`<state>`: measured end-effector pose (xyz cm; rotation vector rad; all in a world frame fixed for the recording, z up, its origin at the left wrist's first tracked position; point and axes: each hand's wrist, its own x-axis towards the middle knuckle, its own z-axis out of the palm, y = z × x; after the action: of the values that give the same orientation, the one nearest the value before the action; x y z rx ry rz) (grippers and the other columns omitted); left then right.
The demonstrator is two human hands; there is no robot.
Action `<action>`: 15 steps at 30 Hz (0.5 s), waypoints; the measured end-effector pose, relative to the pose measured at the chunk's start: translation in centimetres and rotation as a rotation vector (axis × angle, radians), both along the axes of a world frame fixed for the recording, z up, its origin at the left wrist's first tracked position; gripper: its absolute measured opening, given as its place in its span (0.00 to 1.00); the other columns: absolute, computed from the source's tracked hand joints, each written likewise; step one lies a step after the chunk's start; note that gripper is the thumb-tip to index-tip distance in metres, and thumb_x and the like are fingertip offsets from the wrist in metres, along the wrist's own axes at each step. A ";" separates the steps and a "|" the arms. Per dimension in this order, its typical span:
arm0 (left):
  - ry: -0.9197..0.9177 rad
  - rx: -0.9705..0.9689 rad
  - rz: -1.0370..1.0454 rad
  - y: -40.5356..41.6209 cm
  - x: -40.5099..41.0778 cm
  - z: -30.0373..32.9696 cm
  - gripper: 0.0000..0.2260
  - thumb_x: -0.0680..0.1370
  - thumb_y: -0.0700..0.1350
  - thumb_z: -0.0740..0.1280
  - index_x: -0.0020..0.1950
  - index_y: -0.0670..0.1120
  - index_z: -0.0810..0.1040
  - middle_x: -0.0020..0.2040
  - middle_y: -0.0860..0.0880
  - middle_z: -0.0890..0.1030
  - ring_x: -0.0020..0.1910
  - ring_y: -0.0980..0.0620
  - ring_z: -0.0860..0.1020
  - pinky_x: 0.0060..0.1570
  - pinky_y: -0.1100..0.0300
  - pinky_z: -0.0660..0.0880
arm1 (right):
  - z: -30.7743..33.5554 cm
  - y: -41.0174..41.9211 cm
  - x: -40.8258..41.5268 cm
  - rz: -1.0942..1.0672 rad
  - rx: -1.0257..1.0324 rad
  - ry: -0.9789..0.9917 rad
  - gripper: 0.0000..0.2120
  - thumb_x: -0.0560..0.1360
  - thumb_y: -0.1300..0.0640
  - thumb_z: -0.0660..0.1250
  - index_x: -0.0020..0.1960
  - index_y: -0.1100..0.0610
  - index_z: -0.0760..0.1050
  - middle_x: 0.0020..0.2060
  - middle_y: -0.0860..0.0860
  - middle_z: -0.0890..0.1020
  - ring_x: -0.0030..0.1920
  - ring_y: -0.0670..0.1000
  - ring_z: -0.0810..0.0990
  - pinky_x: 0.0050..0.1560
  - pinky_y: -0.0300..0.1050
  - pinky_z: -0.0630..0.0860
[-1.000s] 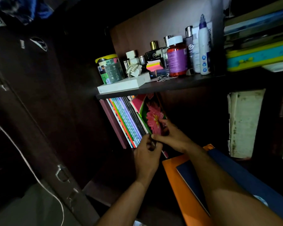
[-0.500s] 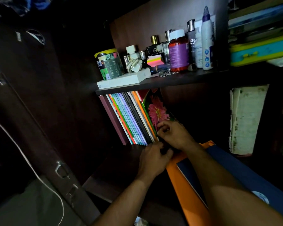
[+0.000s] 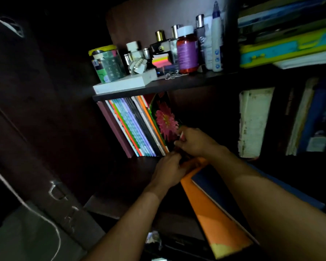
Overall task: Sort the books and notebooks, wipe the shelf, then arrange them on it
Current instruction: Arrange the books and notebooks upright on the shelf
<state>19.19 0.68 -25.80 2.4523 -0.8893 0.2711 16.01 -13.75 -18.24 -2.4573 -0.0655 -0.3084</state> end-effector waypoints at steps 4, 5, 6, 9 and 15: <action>-0.135 -0.044 -0.171 -0.4 0.2 -0.7 0.12 0.78 0.55 0.69 0.60 0.55 0.81 0.55 0.53 0.79 0.54 0.51 0.79 0.51 0.50 0.77 | 2.2 -4.5 -8.6 -0.102 -0.200 0.146 0.21 0.78 0.41 0.67 0.66 0.51 0.73 0.60 0.55 0.80 0.61 0.59 0.79 0.56 0.51 0.77; -0.189 -0.061 -0.216 -0.5 0.0 -0.6 0.10 0.79 0.54 0.68 0.58 0.54 0.82 0.52 0.53 0.79 0.52 0.51 0.79 0.50 0.50 0.76 | 1.5 -5.7 -11.0 -0.179 -0.314 0.248 0.25 0.76 0.36 0.66 0.67 0.50 0.71 0.62 0.55 0.78 0.63 0.59 0.77 0.58 0.53 0.76; -0.244 -0.073 -0.243 -0.6 -0.3 -0.4 0.10 0.81 0.55 0.65 0.57 0.53 0.82 0.51 0.53 0.79 0.51 0.51 0.79 0.50 0.50 0.76 | 0.7 -6.8 -13.2 -0.251 -0.405 0.346 0.32 0.74 0.30 0.64 0.71 0.49 0.68 0.66 0.55 0.75 0.66 0.60 0.74 0.60 0.55 0.74; -0.343 -0.046 -0.317 -0.8 -2.1 0.3 0.21 0.86 0.58 0.53 0.59 0.51 0.83 0.53 0.52 0.81 0.52 0.47 0.79 0.55 0.50 0.72 | -1.8 -8.7 -17.8 -0.408 -0.336 0.496 0.45 0.68 0.19 0.58 0.73 0.48 0.67 0.69 0.54 0.73 0.67 0.60 0.72 0.64 0.57 0.73; 0.051 0.084 -0.401 -0.4 -4.9 2.0 0.50 0.64 0.85 0.44 0.74 0.58 0.72 0.71 0.55 0.73 0.71 0.52 0.70 0.71 0.56 0.64 | -1.6 -9.1 -22.1 -0.663 -0.031 0.310 0.27 0.71 0.35 0.73 0.55 0.51 0.66 0.49 0.52 0.80 0.50 0.55 0.79 0.48 0.49 0.75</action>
<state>14.29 0.24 -23.80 2.2766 -1.3628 0.0280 -6.07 -22.88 -19.88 -2.4599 0.8911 -0.1986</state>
